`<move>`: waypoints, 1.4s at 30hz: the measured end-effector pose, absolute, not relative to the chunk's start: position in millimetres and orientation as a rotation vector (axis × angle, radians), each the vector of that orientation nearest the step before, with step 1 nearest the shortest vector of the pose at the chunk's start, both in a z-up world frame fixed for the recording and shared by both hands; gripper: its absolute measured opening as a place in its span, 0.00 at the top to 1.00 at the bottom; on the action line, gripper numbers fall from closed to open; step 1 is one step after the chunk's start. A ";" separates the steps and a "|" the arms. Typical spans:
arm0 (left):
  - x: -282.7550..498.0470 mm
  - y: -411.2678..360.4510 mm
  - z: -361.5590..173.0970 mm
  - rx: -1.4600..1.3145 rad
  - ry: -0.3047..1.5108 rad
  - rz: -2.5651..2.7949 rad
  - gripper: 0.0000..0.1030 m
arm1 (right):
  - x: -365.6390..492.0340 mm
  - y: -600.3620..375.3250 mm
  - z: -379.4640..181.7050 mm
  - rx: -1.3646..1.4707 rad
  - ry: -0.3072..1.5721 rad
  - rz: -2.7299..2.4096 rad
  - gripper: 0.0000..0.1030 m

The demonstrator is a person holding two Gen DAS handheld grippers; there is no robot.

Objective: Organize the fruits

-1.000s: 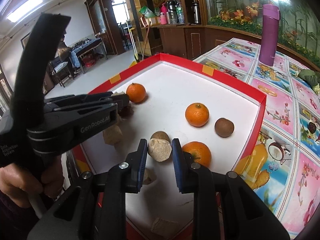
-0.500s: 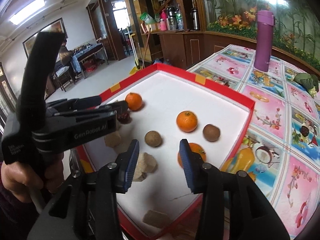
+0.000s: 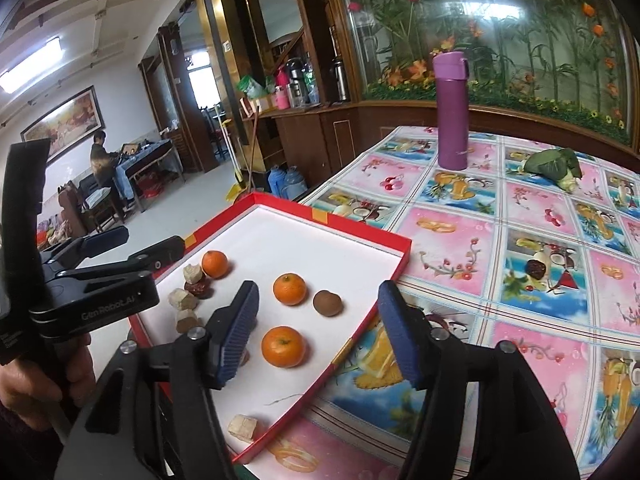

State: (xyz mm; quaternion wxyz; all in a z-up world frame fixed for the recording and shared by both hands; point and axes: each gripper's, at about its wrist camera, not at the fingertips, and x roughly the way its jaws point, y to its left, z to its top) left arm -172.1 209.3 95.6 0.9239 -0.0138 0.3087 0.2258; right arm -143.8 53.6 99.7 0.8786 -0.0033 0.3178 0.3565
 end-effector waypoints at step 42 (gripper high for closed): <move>-213.4 246.1 100.2 -0.105 0.501 0.510 0.00 | -163.1 84.7 107.3 0.008 0.625 0.667 0.16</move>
